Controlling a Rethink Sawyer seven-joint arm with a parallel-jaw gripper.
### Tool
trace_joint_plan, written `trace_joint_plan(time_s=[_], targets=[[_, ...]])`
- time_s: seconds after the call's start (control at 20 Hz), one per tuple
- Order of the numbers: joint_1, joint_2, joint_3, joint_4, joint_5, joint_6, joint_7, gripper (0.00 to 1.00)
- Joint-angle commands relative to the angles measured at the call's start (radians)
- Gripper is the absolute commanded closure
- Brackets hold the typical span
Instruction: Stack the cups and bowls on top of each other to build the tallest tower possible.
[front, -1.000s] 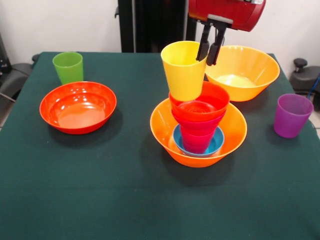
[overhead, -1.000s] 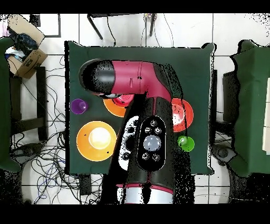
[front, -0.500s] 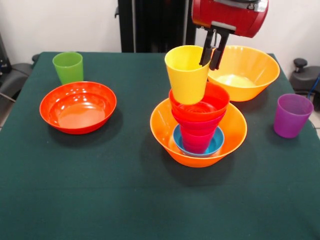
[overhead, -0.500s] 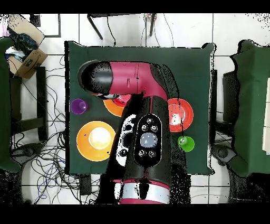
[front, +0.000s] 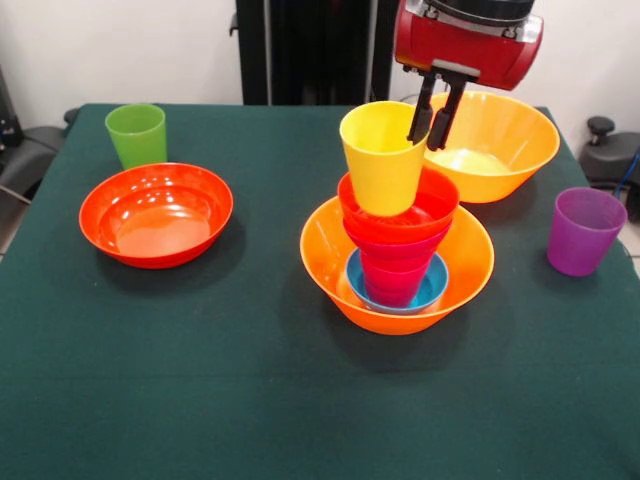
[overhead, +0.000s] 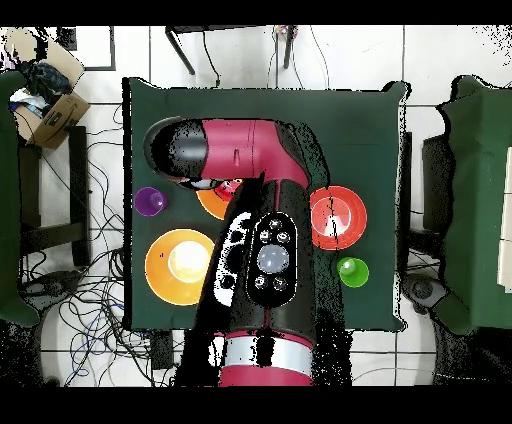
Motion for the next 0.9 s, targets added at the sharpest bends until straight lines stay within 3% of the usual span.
trace_joint_plan(time_s=[0.05, 0.9], targets=[[0.02, 0.027, 0.073, 0.003, -0.025, -0.06, 0.051, 1.0], [0.048, 0.056, 0.049, -0.022, -0.029, -0.068, 0.085, 1.0]])
